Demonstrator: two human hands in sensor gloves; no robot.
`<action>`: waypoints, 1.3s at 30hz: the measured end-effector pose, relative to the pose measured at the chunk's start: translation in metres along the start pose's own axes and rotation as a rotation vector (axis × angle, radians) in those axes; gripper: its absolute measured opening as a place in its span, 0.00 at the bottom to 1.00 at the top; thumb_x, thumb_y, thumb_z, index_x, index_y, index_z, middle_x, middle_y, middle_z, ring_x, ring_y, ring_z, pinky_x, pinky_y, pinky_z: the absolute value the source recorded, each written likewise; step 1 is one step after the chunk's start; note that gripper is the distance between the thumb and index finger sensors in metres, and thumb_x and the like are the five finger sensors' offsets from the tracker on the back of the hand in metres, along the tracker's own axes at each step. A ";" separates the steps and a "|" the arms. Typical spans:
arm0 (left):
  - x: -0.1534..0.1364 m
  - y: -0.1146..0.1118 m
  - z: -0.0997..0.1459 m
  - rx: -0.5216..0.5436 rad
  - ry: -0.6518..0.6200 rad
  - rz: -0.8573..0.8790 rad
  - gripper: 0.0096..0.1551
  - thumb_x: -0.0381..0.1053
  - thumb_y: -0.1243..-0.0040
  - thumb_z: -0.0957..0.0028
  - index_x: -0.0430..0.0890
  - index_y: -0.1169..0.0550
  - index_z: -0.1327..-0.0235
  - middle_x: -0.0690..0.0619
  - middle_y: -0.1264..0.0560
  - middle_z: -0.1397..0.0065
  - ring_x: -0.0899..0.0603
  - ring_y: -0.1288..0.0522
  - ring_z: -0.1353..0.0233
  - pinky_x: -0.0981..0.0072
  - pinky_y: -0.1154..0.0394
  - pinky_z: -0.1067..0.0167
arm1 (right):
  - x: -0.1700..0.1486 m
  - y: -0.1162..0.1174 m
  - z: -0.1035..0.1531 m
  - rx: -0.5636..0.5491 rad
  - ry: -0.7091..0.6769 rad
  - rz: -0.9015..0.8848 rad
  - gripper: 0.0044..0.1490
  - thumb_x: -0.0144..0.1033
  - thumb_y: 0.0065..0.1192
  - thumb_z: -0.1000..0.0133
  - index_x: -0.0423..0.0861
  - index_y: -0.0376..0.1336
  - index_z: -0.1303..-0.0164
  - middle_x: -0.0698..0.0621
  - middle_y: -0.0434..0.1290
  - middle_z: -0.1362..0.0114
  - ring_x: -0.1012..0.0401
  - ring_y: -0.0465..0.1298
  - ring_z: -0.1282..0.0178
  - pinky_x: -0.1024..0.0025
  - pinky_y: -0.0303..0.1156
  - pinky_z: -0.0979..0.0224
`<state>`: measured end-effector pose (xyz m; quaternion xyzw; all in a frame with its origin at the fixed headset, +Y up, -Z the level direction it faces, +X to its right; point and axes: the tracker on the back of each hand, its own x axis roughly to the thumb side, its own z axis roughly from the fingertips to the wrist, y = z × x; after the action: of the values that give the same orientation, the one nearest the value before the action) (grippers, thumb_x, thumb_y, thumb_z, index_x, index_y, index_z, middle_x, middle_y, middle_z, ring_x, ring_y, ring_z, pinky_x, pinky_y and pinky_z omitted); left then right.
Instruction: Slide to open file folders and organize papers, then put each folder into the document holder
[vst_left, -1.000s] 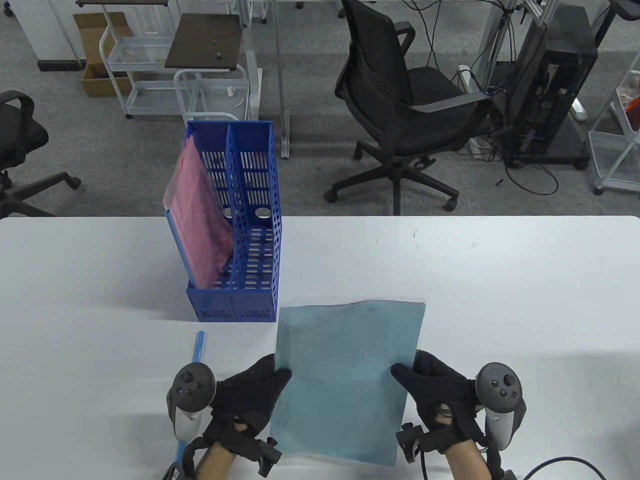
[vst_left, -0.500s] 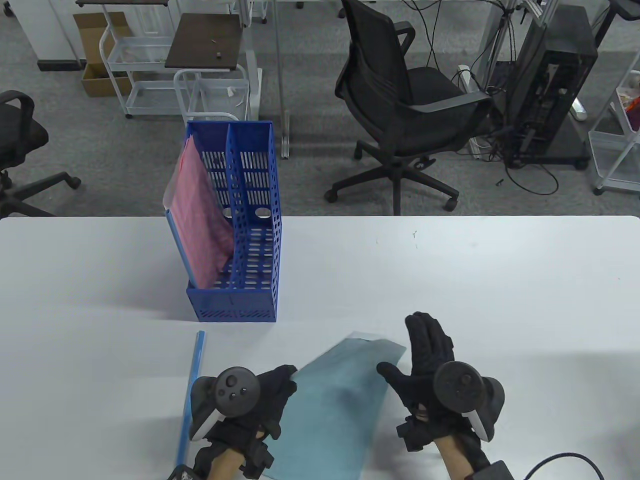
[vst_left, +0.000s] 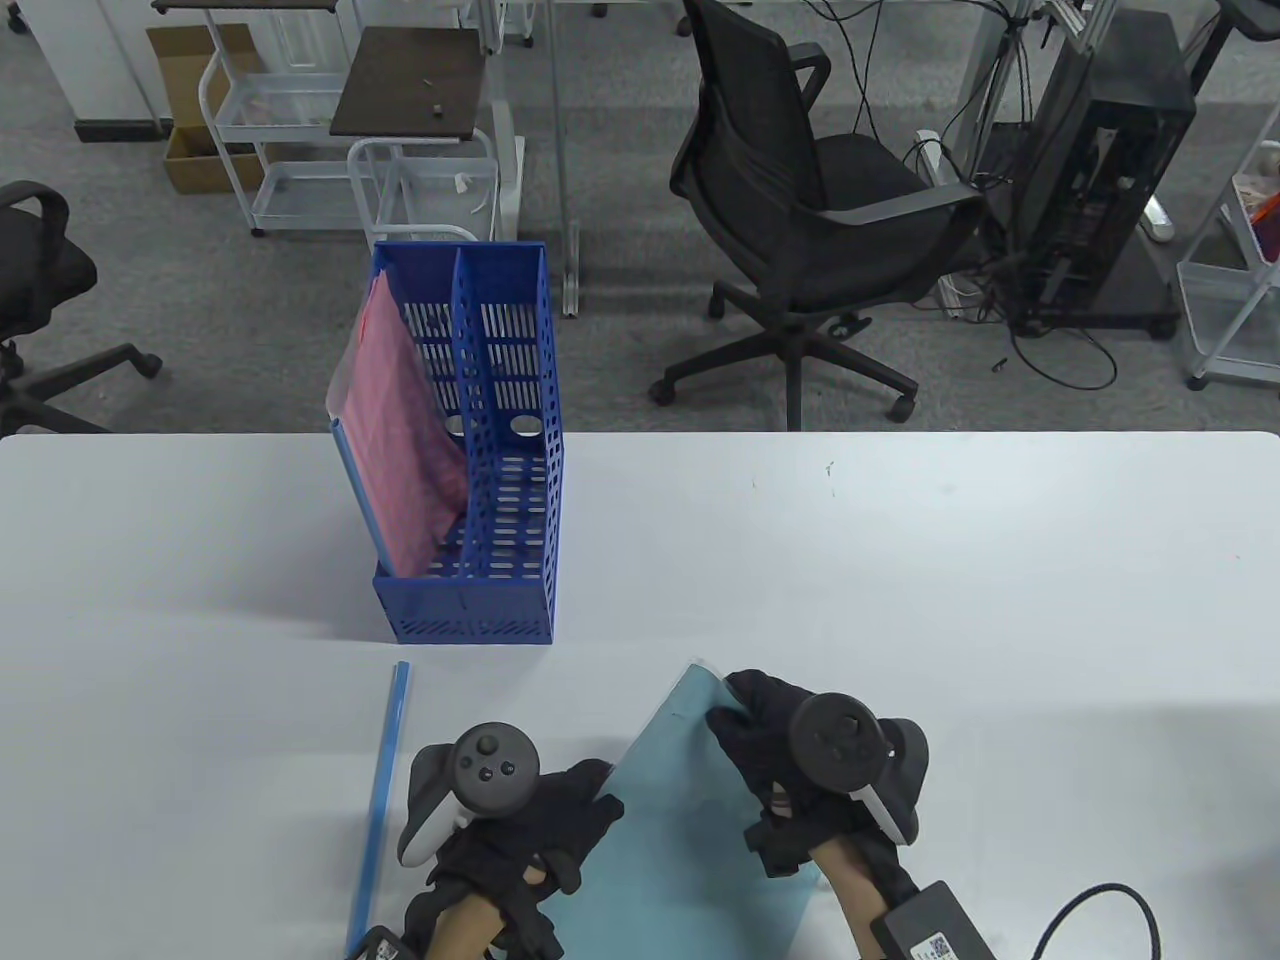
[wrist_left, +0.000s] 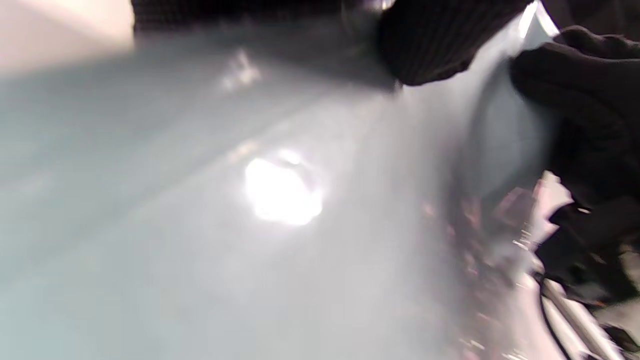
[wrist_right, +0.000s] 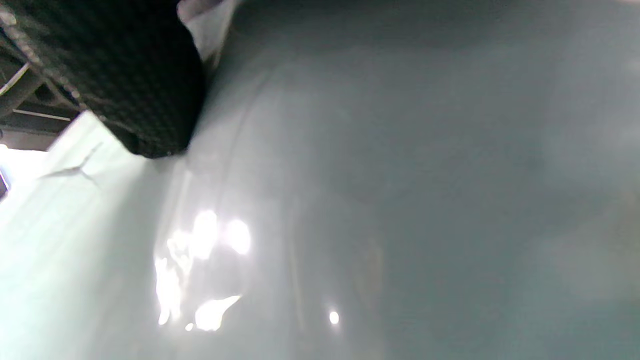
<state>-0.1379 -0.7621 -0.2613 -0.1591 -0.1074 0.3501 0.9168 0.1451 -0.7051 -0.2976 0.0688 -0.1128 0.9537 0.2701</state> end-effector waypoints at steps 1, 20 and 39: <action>-0.001 0.004 0.002 0.032 0.019 -0.017 0.29 0.57 0.33 0.52 0.46 0.17 0.39 0.46 0.13 0.46 0.41 0.10 0.52 0.48 0.16 0.49 | -0.001 0.000 0.000 0.001 0.001 0.007 0.29 0.52 0.75 0.61 0.52 0.74 0.53 0.57 0.85 0.59 0.62 0.83 0.67 0.61 0.82 0.46; -0.082 0.067 0.012 0.139 0.866 -0.549 0.30 0.55 0.27 0.56 0.46 0.17 0.40 0.49 0.16 0.44 0.42 0.13 0.51 0.49 0.18 0.50 | -0.022 0.011 0.000 0.024 0.000 0.221 0.28 0.52 0.76 0.63 0.51 0.75 0.55 0.56 0.85 0.61 0.62 0.83 0.70 0.62 0.82 0.48; -0.006 0.052 -0.027 -0.044 0.123 0.188 0.26 0.59 0.32 0.57 0.48 0.13 0.49 0.49 0.13 0.53 0.45 0.13 0.62 0.55 0.17 0.59 | -0.003 0.010 0.016 0.070 -0.191 0.174 0.28 0.51 0.75 0.63 0.52 0.75 0.55 0.56 0.85 0.61 0.62 0.83 0.69 0.61 0.82 0.47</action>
<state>-0.1653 -0.7351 -0.3057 -0.2096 -0.0431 0.4215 0.8812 0.1438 -0.7187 -0.2845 0.1587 -0.1104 0.9660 0.1716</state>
